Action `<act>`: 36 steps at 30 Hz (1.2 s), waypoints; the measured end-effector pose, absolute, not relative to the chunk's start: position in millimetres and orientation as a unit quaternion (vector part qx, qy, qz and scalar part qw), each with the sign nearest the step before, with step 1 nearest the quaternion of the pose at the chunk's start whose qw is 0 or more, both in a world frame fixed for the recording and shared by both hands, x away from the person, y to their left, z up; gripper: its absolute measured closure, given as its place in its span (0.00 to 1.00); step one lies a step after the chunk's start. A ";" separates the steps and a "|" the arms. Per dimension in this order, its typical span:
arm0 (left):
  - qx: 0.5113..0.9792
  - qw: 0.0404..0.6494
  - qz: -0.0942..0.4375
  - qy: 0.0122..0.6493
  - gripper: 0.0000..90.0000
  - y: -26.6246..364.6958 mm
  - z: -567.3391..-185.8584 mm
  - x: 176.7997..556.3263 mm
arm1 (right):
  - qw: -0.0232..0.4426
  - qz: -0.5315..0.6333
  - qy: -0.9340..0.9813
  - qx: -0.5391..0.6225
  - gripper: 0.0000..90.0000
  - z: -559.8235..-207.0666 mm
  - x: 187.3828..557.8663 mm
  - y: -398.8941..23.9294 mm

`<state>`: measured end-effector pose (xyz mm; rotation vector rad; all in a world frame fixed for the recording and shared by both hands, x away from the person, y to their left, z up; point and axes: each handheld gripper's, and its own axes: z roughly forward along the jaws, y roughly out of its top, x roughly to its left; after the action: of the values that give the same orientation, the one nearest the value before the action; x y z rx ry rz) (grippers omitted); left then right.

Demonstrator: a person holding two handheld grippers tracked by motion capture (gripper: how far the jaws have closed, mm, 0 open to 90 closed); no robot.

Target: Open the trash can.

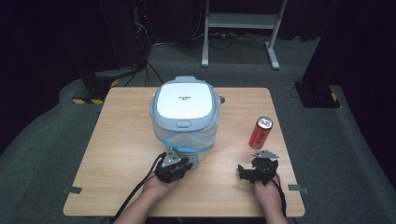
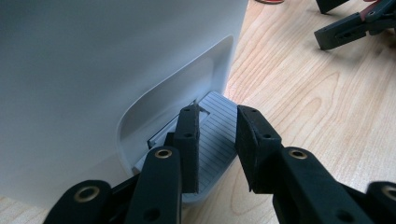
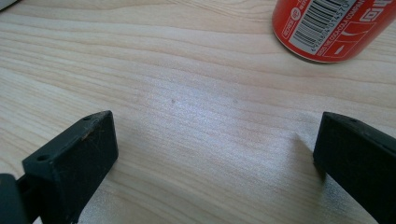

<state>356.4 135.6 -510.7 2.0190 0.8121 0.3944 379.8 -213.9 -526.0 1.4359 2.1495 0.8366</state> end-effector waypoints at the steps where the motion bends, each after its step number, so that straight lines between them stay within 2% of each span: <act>1: 0.816 0.448 0.160 0.328 0.78 135.4 -510.9 356.0 | 0.211 0.301 0.773 0.516 0.00 -526.1 379.8 -213.9; 36: 0.810 0.445 0.173 0.341 0.76 131.0 -515.7 351.5 | 0.210 0.302 0.774 0.516 0.00 -526.1 379.4 -213.5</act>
<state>351.5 131.0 -515.7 2.0065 0.8445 0.4293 379.4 -213.5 -526.1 1.4344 2.1512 0.8384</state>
